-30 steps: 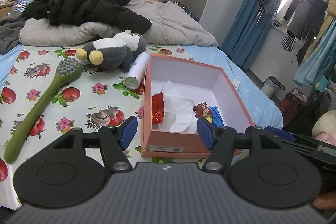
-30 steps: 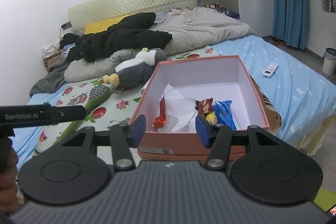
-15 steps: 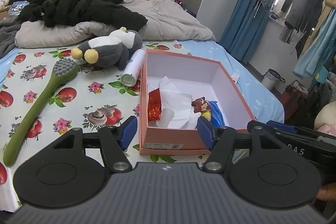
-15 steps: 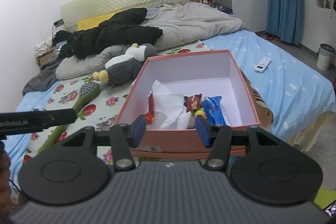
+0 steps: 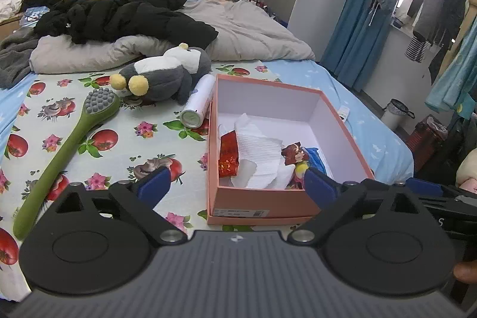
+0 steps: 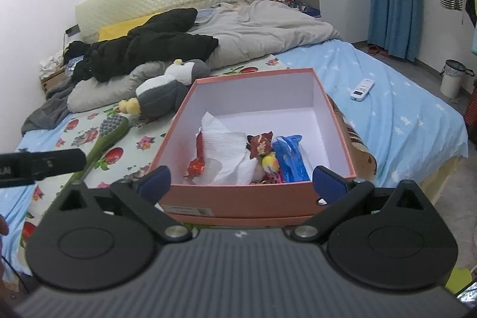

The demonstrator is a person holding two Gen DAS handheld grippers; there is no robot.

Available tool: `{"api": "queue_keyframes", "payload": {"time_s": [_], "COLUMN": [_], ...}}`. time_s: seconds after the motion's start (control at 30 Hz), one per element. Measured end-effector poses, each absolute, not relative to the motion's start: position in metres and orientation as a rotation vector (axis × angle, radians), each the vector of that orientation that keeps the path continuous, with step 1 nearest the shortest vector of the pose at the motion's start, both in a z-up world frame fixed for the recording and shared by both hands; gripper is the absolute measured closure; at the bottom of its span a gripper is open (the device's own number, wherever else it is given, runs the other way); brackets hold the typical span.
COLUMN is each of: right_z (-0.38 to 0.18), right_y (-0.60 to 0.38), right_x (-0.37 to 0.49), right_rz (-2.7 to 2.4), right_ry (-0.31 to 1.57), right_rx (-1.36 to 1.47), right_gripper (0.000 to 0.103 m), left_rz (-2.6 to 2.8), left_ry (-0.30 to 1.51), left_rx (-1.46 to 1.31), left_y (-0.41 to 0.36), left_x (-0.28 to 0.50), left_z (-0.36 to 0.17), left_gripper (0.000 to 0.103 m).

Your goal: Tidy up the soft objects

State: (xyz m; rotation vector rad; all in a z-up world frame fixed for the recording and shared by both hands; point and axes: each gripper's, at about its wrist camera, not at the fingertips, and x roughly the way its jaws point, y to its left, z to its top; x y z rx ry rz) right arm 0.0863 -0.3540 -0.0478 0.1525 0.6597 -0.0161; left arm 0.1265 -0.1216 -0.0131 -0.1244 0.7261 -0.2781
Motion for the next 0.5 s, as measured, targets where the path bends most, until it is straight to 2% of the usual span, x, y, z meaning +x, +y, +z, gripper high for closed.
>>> {"api": "queue_keyframes", "payload": {"time_s": [0.5], "right_z": [-0.0490], "right_y": [-0.3501], "right_x": [0.0870], "right_rz": [0.007], "right_ry": [0.670], "right_rx": [0.147], "right_gripper": [0.000], "left_rz": [-0.254], "left_ry": [0.738], "left_rx": [-0.112], "left_y": [-0.1239], "left_x": [0.1264], "left_z": [-0.0124], "left_gripper": [0.002]}}
